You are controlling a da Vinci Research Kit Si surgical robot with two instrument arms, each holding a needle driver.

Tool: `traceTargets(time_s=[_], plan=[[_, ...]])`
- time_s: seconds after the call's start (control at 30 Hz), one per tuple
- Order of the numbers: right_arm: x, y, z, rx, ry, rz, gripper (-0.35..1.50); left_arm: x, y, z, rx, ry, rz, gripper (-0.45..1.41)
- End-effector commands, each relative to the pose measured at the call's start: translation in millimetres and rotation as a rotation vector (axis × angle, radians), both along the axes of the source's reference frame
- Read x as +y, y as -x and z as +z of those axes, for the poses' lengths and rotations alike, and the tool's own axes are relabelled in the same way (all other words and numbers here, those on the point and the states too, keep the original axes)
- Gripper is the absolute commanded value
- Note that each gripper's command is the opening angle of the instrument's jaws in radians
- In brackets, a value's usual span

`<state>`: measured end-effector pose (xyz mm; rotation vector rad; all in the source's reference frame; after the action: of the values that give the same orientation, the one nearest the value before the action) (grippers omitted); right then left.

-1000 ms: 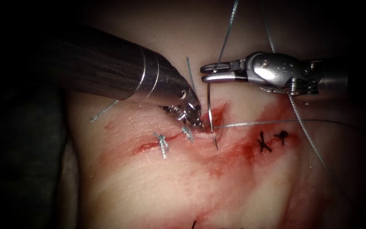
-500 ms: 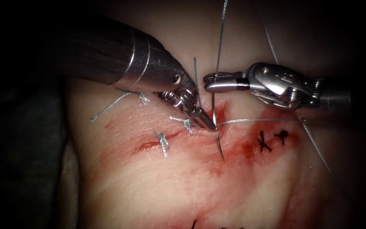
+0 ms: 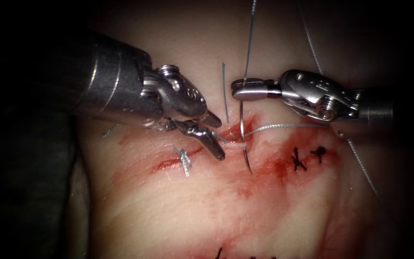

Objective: Wound Closure

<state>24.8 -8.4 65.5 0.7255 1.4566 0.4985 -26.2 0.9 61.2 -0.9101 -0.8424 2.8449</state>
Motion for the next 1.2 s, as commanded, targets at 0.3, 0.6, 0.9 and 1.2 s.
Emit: traceTargets(time_s=[0.3,0.6,0.9,1.2], plan=[[-0.4,-1.1,0.1,-0.021,-0.222,-0.045,-0.35,-3.1,2.7,1.8,-0.034,0.145,0.052,0.21],[-1.7,-0.9,0.1,-0.050,-0.347,-0.073,-0.35,-1.6,4.0,4.9,-0.054,0.238,0.093,0.63],[-2.1,-0.7,-0.2,-0.055,-0.395,-0.076,-0.35,-2.1,5.1,6.2,-0.055,0.300,0.126,0.83],[-1.3,-0.7,-0.8,-0.040,-0.408,-0.050,-0.35,-3.4,6.7,7.7,-0.098,0.281,0.139,0.59]])
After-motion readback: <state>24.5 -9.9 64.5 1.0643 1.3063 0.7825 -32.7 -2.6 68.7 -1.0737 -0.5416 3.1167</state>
